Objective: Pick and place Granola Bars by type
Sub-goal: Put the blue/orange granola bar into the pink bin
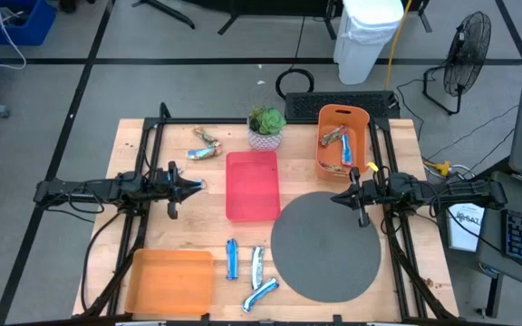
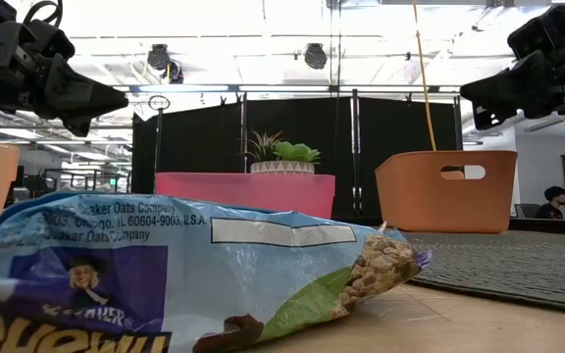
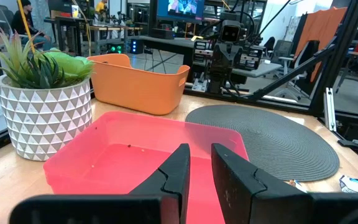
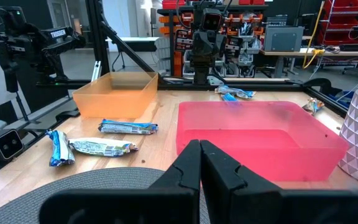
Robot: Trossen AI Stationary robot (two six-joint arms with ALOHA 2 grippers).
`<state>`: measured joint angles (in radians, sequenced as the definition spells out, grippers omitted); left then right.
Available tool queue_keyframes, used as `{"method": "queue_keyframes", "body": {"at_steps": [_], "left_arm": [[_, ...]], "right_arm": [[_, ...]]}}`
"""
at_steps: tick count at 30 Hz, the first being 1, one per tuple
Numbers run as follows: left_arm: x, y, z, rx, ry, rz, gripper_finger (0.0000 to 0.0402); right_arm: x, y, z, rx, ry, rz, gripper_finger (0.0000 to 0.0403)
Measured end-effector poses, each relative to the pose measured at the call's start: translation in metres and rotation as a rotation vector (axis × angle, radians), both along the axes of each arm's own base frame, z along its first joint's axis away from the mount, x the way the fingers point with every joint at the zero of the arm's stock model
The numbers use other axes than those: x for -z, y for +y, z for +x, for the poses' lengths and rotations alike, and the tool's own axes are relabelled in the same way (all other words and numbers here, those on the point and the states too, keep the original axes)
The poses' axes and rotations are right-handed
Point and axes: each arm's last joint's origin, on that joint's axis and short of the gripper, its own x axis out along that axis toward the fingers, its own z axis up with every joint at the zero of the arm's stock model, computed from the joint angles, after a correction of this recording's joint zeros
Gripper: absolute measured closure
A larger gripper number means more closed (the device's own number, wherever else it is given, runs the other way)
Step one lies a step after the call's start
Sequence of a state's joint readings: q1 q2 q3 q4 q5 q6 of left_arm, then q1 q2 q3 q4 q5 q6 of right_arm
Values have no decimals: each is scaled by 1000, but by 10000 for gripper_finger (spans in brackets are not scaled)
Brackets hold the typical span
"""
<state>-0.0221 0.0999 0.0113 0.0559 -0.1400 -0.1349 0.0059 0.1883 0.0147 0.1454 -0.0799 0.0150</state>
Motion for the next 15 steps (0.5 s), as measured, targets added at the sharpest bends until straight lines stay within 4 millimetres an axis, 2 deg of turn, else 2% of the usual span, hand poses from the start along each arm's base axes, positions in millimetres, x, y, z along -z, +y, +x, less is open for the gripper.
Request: {"method": "queue_keyframes", "body": {"at_steps": [9,15], "left_arm": [[-1,0,0,0,-7,0,330],[-8,0,0,-2,-78,-2,330]], "right_arm": [[0,0,0,0,0,0,403],[0,0,0,0,0,0,403]]}}
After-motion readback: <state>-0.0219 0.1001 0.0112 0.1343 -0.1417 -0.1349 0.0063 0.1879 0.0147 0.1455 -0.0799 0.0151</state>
